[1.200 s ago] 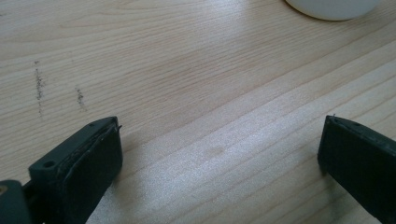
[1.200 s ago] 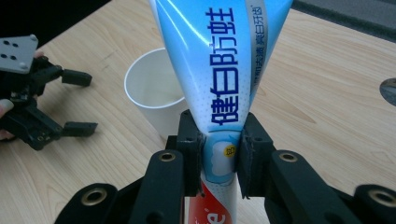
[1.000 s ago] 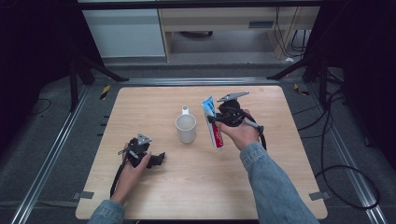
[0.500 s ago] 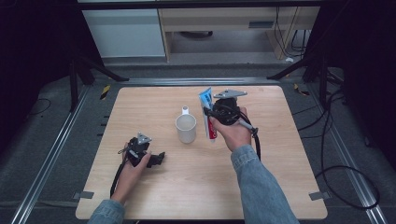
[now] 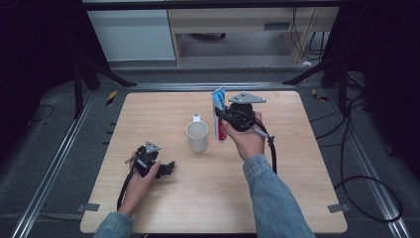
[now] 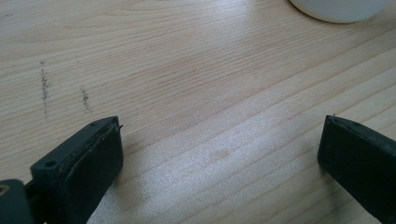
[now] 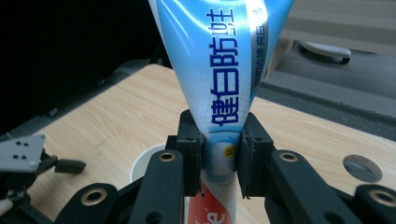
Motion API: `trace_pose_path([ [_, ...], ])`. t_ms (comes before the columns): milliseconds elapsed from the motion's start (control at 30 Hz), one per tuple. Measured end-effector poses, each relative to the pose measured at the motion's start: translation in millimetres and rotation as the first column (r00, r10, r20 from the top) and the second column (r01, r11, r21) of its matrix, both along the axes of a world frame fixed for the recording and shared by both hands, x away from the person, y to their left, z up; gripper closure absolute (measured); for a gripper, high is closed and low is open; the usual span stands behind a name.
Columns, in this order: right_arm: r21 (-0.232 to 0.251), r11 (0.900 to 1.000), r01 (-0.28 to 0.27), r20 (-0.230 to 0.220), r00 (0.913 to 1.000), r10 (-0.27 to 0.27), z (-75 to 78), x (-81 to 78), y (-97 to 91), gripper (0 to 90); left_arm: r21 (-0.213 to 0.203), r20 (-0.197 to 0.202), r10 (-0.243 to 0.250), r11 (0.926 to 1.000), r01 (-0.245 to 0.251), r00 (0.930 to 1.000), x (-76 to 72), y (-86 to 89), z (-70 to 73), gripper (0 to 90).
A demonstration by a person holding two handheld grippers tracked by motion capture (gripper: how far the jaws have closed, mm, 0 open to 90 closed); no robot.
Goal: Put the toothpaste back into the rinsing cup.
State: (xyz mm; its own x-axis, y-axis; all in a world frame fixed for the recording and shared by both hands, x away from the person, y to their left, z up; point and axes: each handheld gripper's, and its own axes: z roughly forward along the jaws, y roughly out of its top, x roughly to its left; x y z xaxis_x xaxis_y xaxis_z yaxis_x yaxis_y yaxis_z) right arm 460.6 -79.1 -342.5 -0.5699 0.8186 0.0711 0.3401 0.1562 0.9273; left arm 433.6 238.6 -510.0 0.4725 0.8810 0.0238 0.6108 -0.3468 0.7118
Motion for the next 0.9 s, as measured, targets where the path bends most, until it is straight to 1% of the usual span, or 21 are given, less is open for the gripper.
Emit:
trace_pose_path([
  [33, 0.016, 0.9999, 0.002, 0.01, 0.9999, -0.002, 0.4, -0.4, 2.2, 73.6, -0.001, 0.0, 0.0, 1.0, 0.0, 1.0, -0.1, 0.1, -0.1, 0.0],
  [67, 0.016, 0.9999, 0.002, 0.01, 0.9999, -0.002, 0.4, -0.4, 2.2, 73.6, -0.001, 0.0, 0.0, 1.0, 0.0, 1.0, -0.1, 0.1, -0.1, 0.0],
  [100, 0.032, 0.9994, 0.008, 0.016, 0.9998, -0.009, 1.2, -0.7, 4.3, 73.6, -0.003, -0.001, 0.001, 1.0, -0.001, 1.0, -0.2, 0.0, -0.1, 0.0],
  [133, 0.032, 0.9994, 0.008, 0.016, 0.9998, -0.009, 1.2, -0.7, 4.3, 73.6, -0.003, -0.001, 0.001, 1.0, -0.001, 1.0, -0.2, 0.0, -0.1, 0.0],
  [200, 0.038, 0.9992, 0.012, 0.033, 0.9994, -0.013, 3.2, -0.9, 6.3, 73.6, 0.0, 0.0, -0.001, 1.0, 0.001, 1.0, -0.1, 0.2, 0.0, 0.0],
  [233, 0.043, 0.999, 0.009, 0.05, 0.9987, -0.011, 6.9, -1.7, 8.4, 73.6, 0.0, 0.001, -0.001, 1.0, 0.001, 1.0, -0.1, 0.2, 0.0, 0.0],
  [267, 0.043, 0.999, 0.009, 0.05, 0.9987, -0.011, 6.9, -1.7, 8.4, 73.6, 0.0, 0.001, -0.001, 1.0, 0.001, 1.0, -0.1, 0.2, 0.0, 0.0],
  [333, 0.048, 0.9987, 0.017, 0.071, 0.9973, -0.021, 12.2, -5.5, 12.3, 73.6, -0.001, 0.001, 0.0, 1.0, 0.0, 1.0, -0.3, 0.4, -0.1, 0.0],
  [367, 0.047, 0.9988, 0.018, 0.08, 0.9966, -0.021, 13.2, -6.3, 13.5, 73.6, 0.0, 0.001, -0.001, 1.0, 0.001, 1.0, -0.3, 0.5, 0.0, 0.0],
  [467, 0.051, 0.9984, 0.022, 0.087, 0.9958, -0.026, 14.4, -6.2, 15.4, 73.6, 0.0, 0.001, -0.001, 1.0, 0.001, 1.0, -0.4, 0.5, -0.1, 0.0],
  [500, 0.054, 0.9982, 0.025, 0.1, 0.9945, -0.031, 15.5, -5.3, 16.9, 73.6, -0.002, 0.002, 0.001, 1.0, -0.001, 1.0, -0.6, 0.5, -0.1, 0.0],
  [800, 0.071, 0.9968, 0.035, 0.111, 0.9929, -0.043, 18.8, 4.1, 22.9, 73.5, 0.0, 0.002, 0.0, 1.0, 0.0, 1.0, -0.6, 0.6, -0.1, 0.0],
  [900, 0.087, 0.9954, 0.04, 0.112, 0.9924, -0.049, 18.1, 9.3, 24.9, 73.5, 0.0, 0.002, 0.0, 1.0, 0.0, 1.0, -0.6, 0.6, -0.1, 0.0],
])
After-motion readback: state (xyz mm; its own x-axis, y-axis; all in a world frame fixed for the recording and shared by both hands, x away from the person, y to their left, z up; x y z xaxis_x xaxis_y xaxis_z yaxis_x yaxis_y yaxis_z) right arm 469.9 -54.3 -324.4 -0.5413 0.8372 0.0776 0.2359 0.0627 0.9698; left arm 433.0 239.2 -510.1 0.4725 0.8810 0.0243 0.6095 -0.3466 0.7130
